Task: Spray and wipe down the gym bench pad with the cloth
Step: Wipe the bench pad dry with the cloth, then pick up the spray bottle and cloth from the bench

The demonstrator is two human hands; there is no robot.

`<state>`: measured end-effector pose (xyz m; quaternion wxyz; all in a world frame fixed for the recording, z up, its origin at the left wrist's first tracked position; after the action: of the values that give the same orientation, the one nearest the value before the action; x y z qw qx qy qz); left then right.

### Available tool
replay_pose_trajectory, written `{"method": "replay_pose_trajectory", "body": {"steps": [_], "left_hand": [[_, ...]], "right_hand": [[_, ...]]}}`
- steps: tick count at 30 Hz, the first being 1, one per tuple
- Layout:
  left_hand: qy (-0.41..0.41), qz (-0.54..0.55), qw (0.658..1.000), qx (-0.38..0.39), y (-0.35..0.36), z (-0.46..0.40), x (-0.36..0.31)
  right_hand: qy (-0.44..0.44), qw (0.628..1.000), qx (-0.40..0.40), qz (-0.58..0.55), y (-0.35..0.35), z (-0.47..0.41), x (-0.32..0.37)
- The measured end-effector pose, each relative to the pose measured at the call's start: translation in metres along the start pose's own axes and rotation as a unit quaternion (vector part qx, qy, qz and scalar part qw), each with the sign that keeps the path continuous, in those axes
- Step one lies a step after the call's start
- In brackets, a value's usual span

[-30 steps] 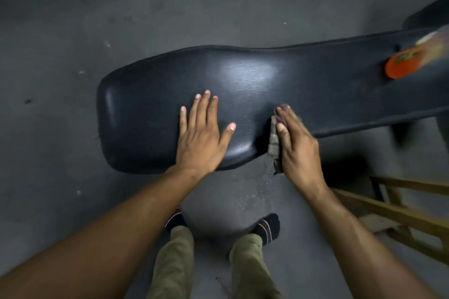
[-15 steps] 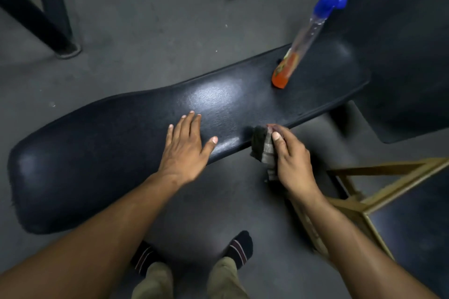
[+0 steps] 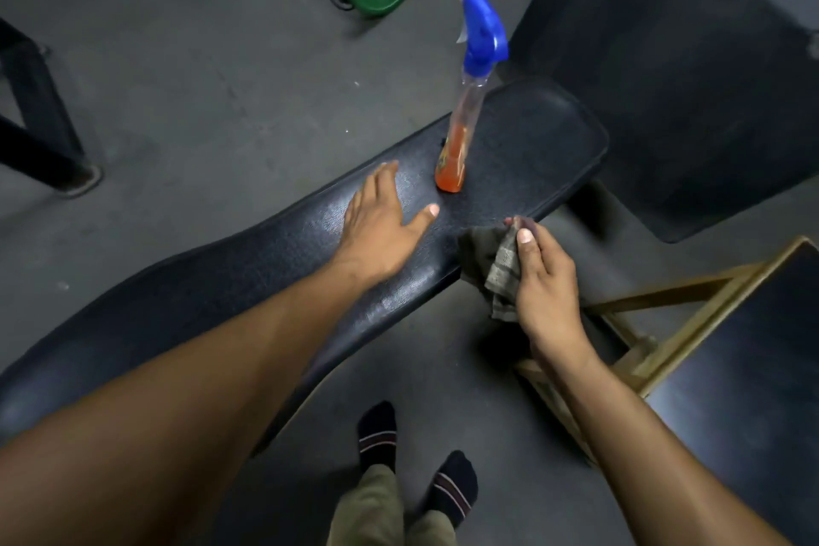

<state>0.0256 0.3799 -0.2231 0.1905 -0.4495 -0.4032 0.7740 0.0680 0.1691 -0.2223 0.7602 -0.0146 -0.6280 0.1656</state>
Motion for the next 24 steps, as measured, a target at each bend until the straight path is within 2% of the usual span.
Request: {"method": "replay_pose_trajectory", "body": {"steps": [8, 11, 14, 19, 24], "left_hand": [[-0.024, 0.128, 0.991, 0.001, -0.011, -0.087, -0.049], [-0.021, 0.152, 0.988, 0.020, -0.005, -0.105, -0.051], [-0.016, 0.164, 0.985, 0.043, 0.003, -0.114, -0.049], [-0.003, 0.165, 0.984, 0.073, 0.016, -0.118, -0.045], [0.005, 0.101, 0.994, 0.039, 0.011, -0.095, -0.064]], "right_hand": [[0.047, 0.991, -0.079, -0.101, -0.008, -0.029, 0.007], [0.116, 0.963, -0.118, -0.211, -0.005, -0.039, 0.003], [0.161, 0.939, -0.141, -0.268, -0.005, -0.044, 0.000], [0.206, 0.925, -0.116, -0.298, -0.008, -0.042, -0.008], [0.231, 0.917, -0.096, -0.312, -0.016, -0.029, -0.026]]}}
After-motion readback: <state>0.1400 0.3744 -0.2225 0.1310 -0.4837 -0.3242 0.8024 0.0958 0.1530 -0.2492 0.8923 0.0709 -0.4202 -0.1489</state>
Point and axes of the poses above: each hand's wrist, its own z-axis away from the middle knuckle, its own y-axis out of the palm, x = y × z, the point moved 3 cm from there along -z, towards the middle knuckle, and after that the axes turned 6 degrees about -z, right-handed, at the moved point
